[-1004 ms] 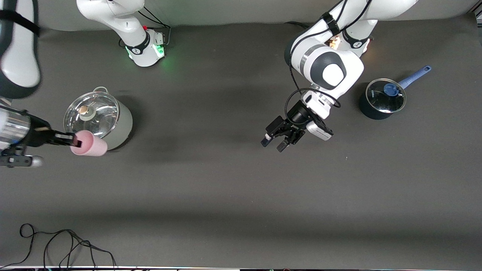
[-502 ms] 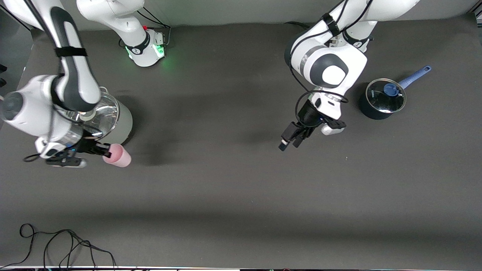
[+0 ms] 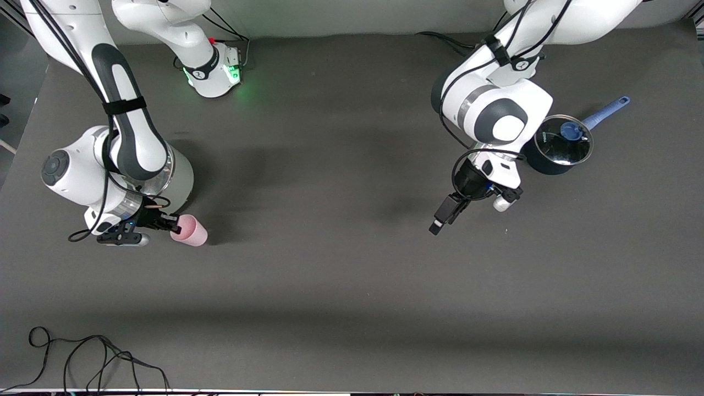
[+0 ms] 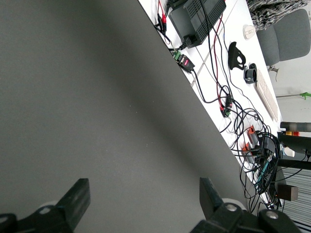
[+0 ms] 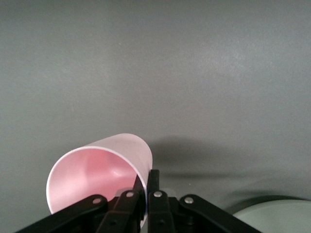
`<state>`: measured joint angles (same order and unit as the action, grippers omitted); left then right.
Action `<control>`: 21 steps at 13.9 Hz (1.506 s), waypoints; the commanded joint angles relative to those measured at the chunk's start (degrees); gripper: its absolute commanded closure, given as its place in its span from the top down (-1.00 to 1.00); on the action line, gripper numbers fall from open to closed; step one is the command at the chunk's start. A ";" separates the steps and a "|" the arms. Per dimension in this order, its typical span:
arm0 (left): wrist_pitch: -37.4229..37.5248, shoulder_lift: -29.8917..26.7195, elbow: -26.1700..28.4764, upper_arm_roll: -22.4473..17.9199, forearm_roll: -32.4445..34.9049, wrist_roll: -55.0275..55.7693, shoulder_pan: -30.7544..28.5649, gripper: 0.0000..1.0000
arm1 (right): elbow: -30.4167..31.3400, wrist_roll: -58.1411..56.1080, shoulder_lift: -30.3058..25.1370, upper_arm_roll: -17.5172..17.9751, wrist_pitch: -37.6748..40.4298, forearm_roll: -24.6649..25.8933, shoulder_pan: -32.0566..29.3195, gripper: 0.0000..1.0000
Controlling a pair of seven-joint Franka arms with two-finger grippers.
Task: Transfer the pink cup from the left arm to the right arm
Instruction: 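Lower the pink cup onto the table beside the glass pot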
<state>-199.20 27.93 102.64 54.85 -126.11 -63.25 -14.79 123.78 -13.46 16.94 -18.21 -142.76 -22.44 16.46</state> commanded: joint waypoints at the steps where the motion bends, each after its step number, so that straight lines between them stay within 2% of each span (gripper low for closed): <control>1: 0.65 2.02 -0.15 0.52 2.53 0.94 -0.85 1.00 | -0.20 -2.09 1.43 -0.16 -1.20 -1.81 0.07 -1.00; 3: 4.85 2.48 -0.07 0.61 2.63 1.03 -1.73 1.00 | -0.38 -2.01 2.31 -0.16 -1.29 -1.90 0.07 -1.00; 6: 6.01 4.32 -0.16 1.84 5.87 1.55 -2.70 1.00 | -0.82 -2.01 3.98 -0.07 -1.81 -1.90 -0.11 -1.00; 7: 6.10 4.41 -0.16 2.11 7.27 1.73 -3.05 1.00 | -0.82 -2.01 4.16 -0.07 -2.08 -2.08 -0.11 -0.75; 9: 6.62 4.50 -0.24 2.20 13.49 5.83 -3.23 1.00 | -0.82 -2.01 3.81 -0.16 -1.99 -2.17 -0.02 0.29; 10: 6.72 4.32 -0.16 2.02 15.78 6.64 -2.97 1.00 | -0.82 -2.01 3.63 -0.16 -1.90 -2.17 0.07 0.48; 12: 8.20 4.41 0.28 2.02 17.82 10.49 -3.32 1.00 | -0.82 -1.48 2.15 -0.16 -1.47 -2.17 0.24 0.99; 15: 11.27 4.32 1.16 1.85 26.23 23.30 -3.32 1.00 | -0.73 -1.22 -1.98 -0.34 -0.15 -2.08 0.60 0.99; 17: 13.12 4.24 2.21 1.76 34.66 33.85 -3.50 1.00 | -0.91 -0.43 -5.75 -0.69 4.31 -0.86 0.68 0.99; 20: 18.65 3.62 5.11 1.49 46.09 45.89 -5.51 1.00 | -1.34 1.32 -12.61 -0.86 9.94 9.93 0.60 0.99; 21: 21.45 3.53 6.07 1.41 50.48 50.11 -6.56 1.00 | -2.30 2.38 -14.89 -1.04 13.44 12.05 0.51 0.99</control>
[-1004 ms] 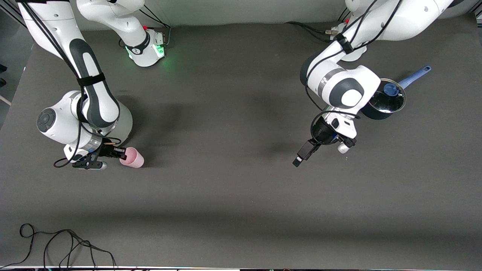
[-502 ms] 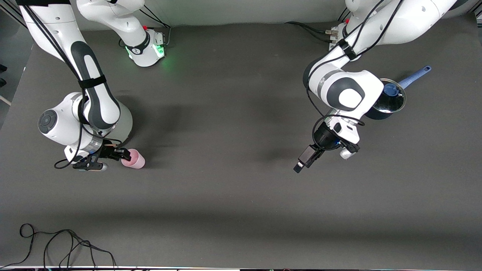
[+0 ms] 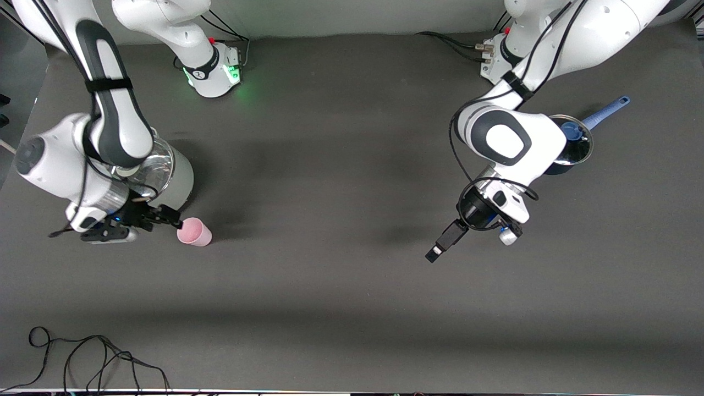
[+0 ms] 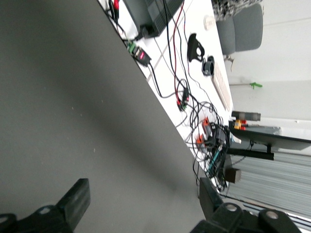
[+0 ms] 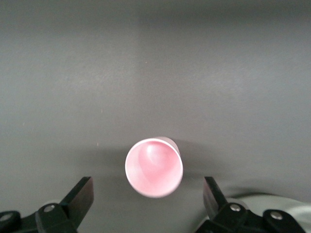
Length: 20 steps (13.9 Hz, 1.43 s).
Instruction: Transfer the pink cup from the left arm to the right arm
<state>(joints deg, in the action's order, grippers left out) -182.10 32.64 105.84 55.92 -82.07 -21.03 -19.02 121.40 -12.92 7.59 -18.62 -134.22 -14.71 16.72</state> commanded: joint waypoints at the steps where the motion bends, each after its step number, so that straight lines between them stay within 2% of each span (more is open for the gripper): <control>1: 7.08 -1.53 3.84 0.33 10.40 11.77 -3.38 1.00 | -1.50 2.46 -7.22 -1.41 9.63 5.47 0.24 0.99; 2: 10.07 -2.57 5.07 -0.02 13.66 14.76 -4.08 1.00 | -3.69 2.72 -8.54 -2.12 14.47 6.27 0.24 0.99; 4: 18.84 -5.64 6.74 -3.34 19.46 19.69 -4.79 1.00 | -9.75 2.99 -9.95 -3.35 23.70 10.12 0.06 0.99; 6: 30.69 -9.51 7.63 -9.39 28.32 25.14 -4.36 1.00 | -16.25 4.04 -10.22 -3.97 33.27 11.28 -0.02 0.99; 9: 50.91 -17.06 8.33 -18.36 42.03 26.57 -4.26 1.00 | -28.63 4.31 -8.47 -3.62 45.85 16.19 0.24 0.99; 11: 61.46 -20.32 7.29 -21.80 54.50 26.57 -4.88 1.00 | -36.64 7.71 -5.67 -3.18 53.42 16.21 0.33 0.99; 12: 66.30 -21.99 6.06 -23.47 59.08 26.57 -4.88 1.00 | -38.76 12.70 -4.61 -2.83 55.63 15.77 0.50 0.99; 14: 73.26 -23.76 3.25 -26.02 65.69 26.22 -4.97 1.00 | -38.61 17.05 -4.07 -1.95 56.35 15.24 0.85 0.99; 16: 80.55 -23.94 -1.66 -27.61 72.02 25.78 -4.97 1.00 | -38.43 16.79 -4.07 -2.47 55.74 11.66 0.59 0.99; 18: 87.23 -24.03 -6.59 -27.79 77.65 25.60 -5.32 1.00 | -38.00 16.70 -4.07 -2.47 54.25 11.46 0.76 0.99; 20: 90.50 -24.64 -9.50 -27.79 81.79 25.60 -5.58 1.00 | -37.20 16.53 -4.25 -2.39 53.10 11.46 0.94 0.99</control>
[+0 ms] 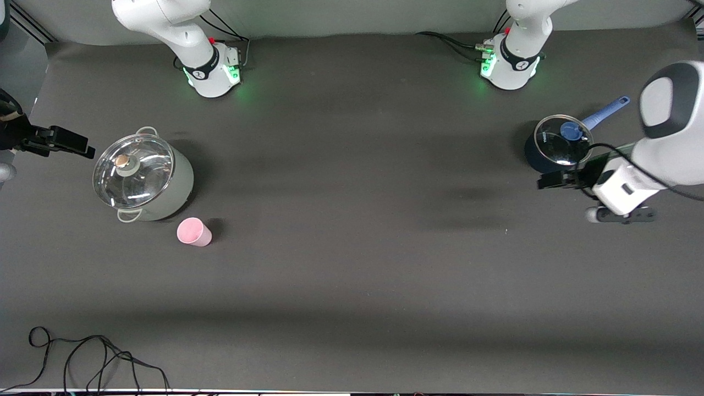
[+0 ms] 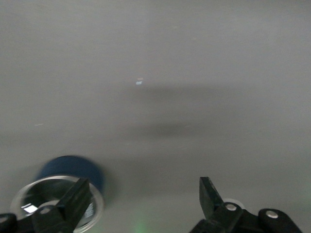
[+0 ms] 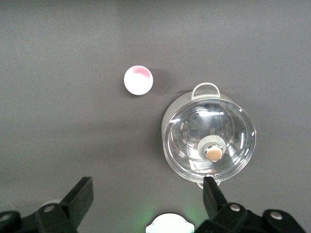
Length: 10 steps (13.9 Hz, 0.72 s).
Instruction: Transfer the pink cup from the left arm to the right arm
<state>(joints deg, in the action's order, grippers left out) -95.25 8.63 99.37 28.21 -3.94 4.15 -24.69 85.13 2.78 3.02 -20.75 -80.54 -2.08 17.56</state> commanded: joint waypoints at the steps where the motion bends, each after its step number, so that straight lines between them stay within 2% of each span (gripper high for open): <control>1: 4.28 -1.24 -3.22 -0.09 4.55 0.24 0.08 1.00 | -0.85 0.38 0.32 -0.35 -1.10 -1.17 0.11 0.99; 5: 5.51 -5.10 -3.13 -1.04 5.18 -0.80 0.34 1.00 | 2.49 -0.15 -1.43 -0.26 -4.79 -0.99 0.46 0.99; 6: 5.60 -6.33 -2.87 -3.66 5.18 -3.25 1.83 1.00 | 2.67 -0.15 -1.44 0.35 -5.15 -0.99 0.02 0.99; 7: 6.21 -7.04 -2.78 -7.34 4.91 -4.49 5.93 1.00 | 2.58 -0.15 -1.44 2.18 -5.06 -0.82 -1.20 0.99; 9: 7.36 -8.01 -3.22 -15.78 4.56 -4.50 14.45 1.00 | 2.58 -0.15 -1.61 9.38 -5.41 -0.73 -8.56 0.99; 10: 7.45 -8.36 -3.31 -19.30 4.47 -4.50 18.15 1.00 | 2.58 -0.15 -1.70 11.85 -5.85 -0.73 -11.55 0.99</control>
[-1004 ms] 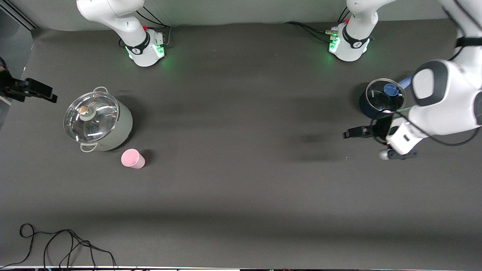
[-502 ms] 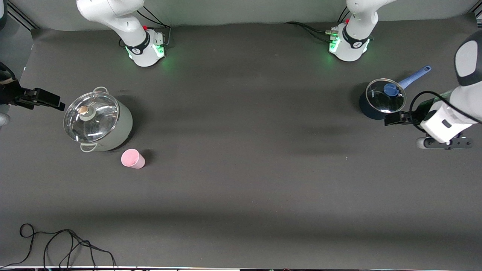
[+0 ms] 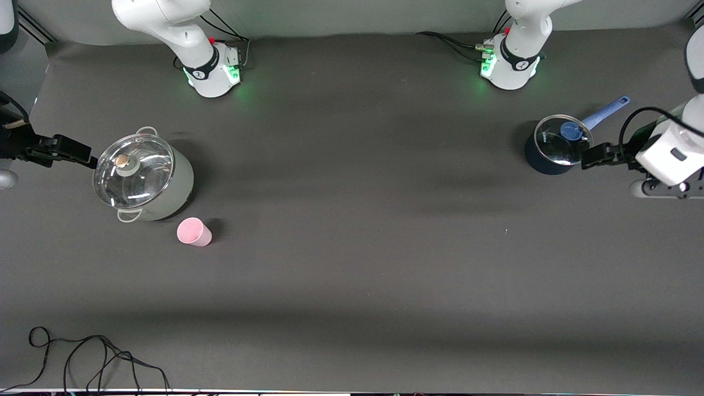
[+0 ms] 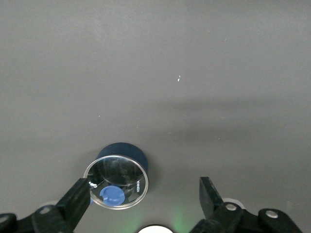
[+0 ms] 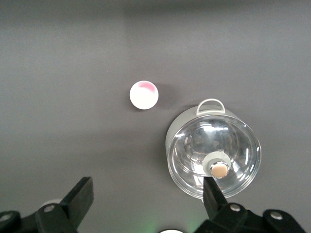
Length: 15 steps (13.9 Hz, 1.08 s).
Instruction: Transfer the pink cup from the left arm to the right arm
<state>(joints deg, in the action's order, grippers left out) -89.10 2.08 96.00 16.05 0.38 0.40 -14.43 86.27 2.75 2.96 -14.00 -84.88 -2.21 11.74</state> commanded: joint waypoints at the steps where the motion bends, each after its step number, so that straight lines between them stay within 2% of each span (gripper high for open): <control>1: 1.65 -2.07 0.06 -10.74 0.07 -0.84 11.93 1.00 | 1.62 -0.12 -1.81 8.69 -2.21 -0.51 -8.81 0.99; 2: 1.91 -2.25 -0.11 -13.65 0.06 -0.93 15.10 1.00 | 1.71 -0.12 -1.82 11.25 -3.00 -0.51 -11.10 0.99; 3: 2.18 -2.25 -0.46 -15.68 -0.02 -1.01 17.40 1.00 | 1.88 -0.12 -1.90 11.36 -3.45 -0.51 -11.13 0.99; 7: 2.36 -2.08 -0.91 -15.87 -0.11 -1.28 17.33 1.00 | 1.97 -0.03 -2.17 9.52 -3.45 0.19 -8.06 0.99; 15: 1.13 -1.46 -0.82 -14.74 -0.11 -1.28 16.29 1.00 | 1.79 0.15 -1.82 9.43 -3.10 0.19 -7.88 0.99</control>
<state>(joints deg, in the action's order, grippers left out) -88.19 0.37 95.87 1.30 0.32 -0.26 2.01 86.57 2.75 2.48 -3.72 -87.27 -2.16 2.84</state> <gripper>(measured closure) 0.000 0.000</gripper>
